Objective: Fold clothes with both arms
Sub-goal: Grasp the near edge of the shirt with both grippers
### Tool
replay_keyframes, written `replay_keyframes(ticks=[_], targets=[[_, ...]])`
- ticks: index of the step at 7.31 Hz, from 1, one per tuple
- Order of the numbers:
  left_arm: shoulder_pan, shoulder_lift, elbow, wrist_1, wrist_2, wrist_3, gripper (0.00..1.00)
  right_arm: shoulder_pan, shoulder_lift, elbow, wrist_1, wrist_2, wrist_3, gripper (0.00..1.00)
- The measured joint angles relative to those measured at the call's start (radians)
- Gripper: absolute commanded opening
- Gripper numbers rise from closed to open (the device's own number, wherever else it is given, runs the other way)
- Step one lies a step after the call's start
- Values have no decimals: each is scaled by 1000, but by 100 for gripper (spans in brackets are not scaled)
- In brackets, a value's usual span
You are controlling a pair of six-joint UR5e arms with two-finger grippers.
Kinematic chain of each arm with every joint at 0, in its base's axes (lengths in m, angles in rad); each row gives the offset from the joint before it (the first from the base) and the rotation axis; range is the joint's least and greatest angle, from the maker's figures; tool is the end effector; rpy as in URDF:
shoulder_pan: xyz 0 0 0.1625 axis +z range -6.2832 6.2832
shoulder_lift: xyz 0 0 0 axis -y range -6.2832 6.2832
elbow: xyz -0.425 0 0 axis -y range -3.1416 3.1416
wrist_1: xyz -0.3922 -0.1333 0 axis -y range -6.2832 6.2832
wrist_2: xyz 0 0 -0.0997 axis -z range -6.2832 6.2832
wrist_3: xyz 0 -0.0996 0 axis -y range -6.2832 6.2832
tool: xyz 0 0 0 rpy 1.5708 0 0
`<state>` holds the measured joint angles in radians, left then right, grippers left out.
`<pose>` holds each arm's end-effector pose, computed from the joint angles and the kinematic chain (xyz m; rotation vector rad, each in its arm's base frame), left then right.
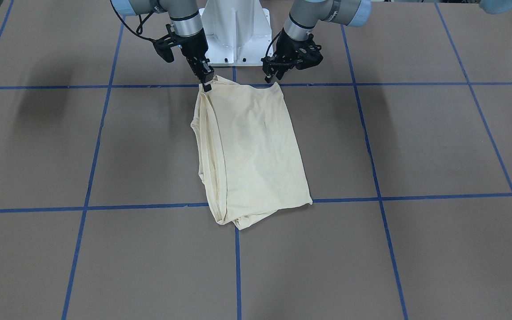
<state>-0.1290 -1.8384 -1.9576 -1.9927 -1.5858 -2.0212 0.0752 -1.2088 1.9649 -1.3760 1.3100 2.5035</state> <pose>0.5369 -0.2026 0.2932 -0.1879 1.0736 -0.5137 -0.5585 -0.2015 0.2656 -0.1830 -1.0097 1.0469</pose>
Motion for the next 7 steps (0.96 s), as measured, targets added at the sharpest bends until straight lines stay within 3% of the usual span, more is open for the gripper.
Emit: replay_keyframes(ticks=[4,6,7], targets=[[-10,-1,10,0,1,7,41,-1,-7,0,0,0,0,0],[-13,-1,17,0,2,8,0,-1,-9,0,0,0,0,0],[-13,-1,19,0,2,9,0,-1,-9,0,0,0,0,0]])
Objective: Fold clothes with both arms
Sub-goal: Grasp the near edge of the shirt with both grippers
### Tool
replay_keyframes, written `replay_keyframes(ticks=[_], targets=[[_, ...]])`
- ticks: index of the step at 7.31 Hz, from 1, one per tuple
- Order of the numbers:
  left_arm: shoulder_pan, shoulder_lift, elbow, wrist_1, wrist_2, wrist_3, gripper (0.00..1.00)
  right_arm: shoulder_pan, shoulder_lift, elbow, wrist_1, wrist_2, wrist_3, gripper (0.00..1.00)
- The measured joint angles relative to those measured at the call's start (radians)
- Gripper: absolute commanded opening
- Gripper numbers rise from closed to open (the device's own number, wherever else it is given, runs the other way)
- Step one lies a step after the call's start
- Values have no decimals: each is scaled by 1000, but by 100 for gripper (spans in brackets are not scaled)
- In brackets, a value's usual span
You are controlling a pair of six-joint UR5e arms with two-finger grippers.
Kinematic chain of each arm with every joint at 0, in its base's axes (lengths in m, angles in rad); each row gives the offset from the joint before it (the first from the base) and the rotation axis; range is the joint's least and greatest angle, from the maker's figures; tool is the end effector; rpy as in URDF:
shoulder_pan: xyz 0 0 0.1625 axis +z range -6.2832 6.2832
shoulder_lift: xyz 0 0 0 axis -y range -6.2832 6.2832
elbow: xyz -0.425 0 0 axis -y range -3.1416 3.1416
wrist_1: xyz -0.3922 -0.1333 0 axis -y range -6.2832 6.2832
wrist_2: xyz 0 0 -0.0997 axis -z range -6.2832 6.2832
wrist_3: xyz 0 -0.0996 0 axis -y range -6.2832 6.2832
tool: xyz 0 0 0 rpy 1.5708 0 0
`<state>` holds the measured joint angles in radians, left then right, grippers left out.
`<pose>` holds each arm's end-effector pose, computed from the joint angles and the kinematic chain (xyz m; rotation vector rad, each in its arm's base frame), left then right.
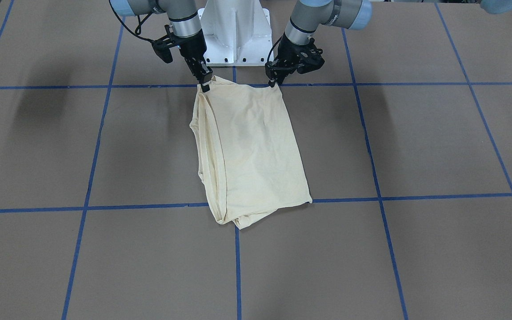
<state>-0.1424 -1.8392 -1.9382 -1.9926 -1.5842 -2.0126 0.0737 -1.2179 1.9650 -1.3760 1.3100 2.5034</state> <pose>0.5395 -0.2107 0.3014 -0.1719 1.0574 -0.5210 -0.5578 -0.2006 0.2708 -0.1794 -1.0010 1.0457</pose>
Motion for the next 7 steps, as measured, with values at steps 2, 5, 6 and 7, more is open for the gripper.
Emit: replay_keyframes(ticks=[2,5,6,7], targets=[[0,0,1,0,0,0,0,-2,0,0,0,0,0,0],[-4,4,-42,1,-3,3,0,-9,0,3,0,-2,9,0],[-6,17,-101,19,-16,3,0,-22,-9,17,1,-10,30,0],[-8,33,-183,64,-49,3,0,-36,-35,62,0,-24,54,0]])
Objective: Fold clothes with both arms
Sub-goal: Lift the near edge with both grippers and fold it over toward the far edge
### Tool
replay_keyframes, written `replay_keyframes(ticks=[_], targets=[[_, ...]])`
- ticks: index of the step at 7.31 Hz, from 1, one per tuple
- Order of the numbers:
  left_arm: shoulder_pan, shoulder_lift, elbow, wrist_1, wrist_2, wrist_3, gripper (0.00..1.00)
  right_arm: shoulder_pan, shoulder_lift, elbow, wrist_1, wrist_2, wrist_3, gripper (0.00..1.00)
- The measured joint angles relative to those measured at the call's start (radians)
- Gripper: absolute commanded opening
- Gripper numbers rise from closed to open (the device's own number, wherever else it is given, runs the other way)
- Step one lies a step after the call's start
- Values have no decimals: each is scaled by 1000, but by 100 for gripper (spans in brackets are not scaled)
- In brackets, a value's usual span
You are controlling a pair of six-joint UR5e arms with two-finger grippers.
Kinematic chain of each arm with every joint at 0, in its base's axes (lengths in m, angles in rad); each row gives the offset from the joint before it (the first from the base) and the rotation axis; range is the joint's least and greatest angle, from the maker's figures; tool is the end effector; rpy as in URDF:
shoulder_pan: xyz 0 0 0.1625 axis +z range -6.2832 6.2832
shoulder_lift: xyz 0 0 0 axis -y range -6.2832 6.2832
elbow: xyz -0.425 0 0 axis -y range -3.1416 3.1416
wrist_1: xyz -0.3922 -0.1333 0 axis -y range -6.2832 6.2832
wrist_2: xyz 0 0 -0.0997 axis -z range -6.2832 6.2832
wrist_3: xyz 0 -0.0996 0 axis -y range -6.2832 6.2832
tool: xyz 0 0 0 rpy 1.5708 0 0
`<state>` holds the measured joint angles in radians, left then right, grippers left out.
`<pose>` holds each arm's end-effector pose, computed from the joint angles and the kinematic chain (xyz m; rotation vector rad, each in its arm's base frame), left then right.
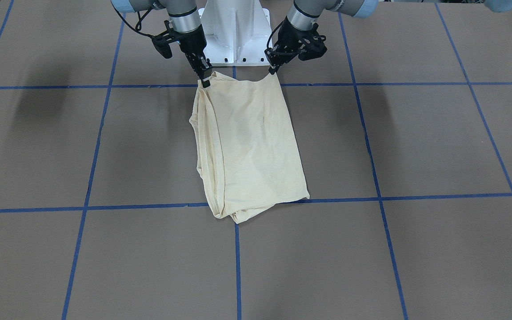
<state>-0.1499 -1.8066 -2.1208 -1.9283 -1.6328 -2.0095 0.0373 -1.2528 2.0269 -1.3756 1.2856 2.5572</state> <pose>0.4836 -0.2016 0.2488 -0.2215 1.1359 -0.4869 -0.5421 -0.1817 0.2639 -0.2176 -1.0293 1.0713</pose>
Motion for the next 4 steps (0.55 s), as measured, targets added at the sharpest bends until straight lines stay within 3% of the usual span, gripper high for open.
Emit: replay_keyframes(ticks=[2,4], targets=[[-18,4,-75,58,-40,16,0,10,-30,110,-1,-9,16,0],[-112,-4,-73,69,-74,116,0,147,20,108,-7,83,-1,0]])
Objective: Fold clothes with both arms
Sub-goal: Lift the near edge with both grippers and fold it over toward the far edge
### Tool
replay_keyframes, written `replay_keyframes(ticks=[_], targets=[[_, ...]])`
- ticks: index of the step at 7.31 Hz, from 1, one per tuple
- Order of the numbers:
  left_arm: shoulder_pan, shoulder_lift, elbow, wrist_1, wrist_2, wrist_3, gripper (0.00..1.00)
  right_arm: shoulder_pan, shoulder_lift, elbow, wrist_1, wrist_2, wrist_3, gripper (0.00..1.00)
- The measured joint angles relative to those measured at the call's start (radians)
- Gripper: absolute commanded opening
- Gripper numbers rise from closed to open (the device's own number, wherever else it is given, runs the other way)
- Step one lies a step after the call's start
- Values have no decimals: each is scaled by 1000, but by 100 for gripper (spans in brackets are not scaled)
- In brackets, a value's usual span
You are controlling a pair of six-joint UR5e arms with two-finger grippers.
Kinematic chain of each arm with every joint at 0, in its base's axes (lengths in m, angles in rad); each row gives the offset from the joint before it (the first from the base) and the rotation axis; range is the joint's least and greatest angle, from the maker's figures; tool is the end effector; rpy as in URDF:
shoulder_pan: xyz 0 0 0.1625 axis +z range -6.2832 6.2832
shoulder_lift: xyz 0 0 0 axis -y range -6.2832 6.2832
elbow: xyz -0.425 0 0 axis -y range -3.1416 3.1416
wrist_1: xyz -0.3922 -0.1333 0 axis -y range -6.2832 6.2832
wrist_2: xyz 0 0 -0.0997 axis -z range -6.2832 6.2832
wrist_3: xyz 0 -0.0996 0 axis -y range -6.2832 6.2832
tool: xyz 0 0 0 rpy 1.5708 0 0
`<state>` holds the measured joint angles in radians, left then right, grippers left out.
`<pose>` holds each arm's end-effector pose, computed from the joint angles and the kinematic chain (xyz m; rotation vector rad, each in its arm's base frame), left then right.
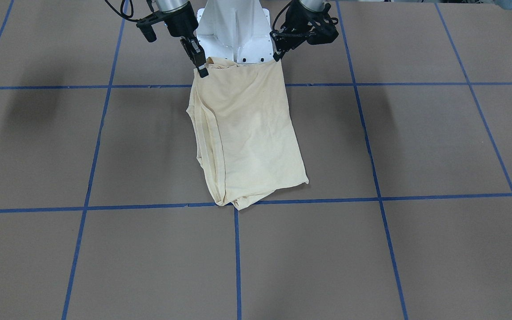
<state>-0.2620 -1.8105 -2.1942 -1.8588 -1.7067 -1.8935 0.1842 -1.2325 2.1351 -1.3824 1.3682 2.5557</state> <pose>0.4390 -0.2418 0.2265 -0.1568 1.1555 -0.4395 -0.4798 -0.2454 0.2122 -0.2729 -1.1427 1.1517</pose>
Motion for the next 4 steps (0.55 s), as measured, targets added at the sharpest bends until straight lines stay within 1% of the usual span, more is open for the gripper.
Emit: replay_keyframes(ticks=[1,2,4], targets=[[-65,-12,28,0,-35,70,0,103,55,-64,-2,118,-39,0],[-126,-39,79,-3,-64,130,0,190,118,-153,1,210,-97,0],[-226,-112,192,-11,-98,212,0,308,238,-349,12,334,-193,0]])
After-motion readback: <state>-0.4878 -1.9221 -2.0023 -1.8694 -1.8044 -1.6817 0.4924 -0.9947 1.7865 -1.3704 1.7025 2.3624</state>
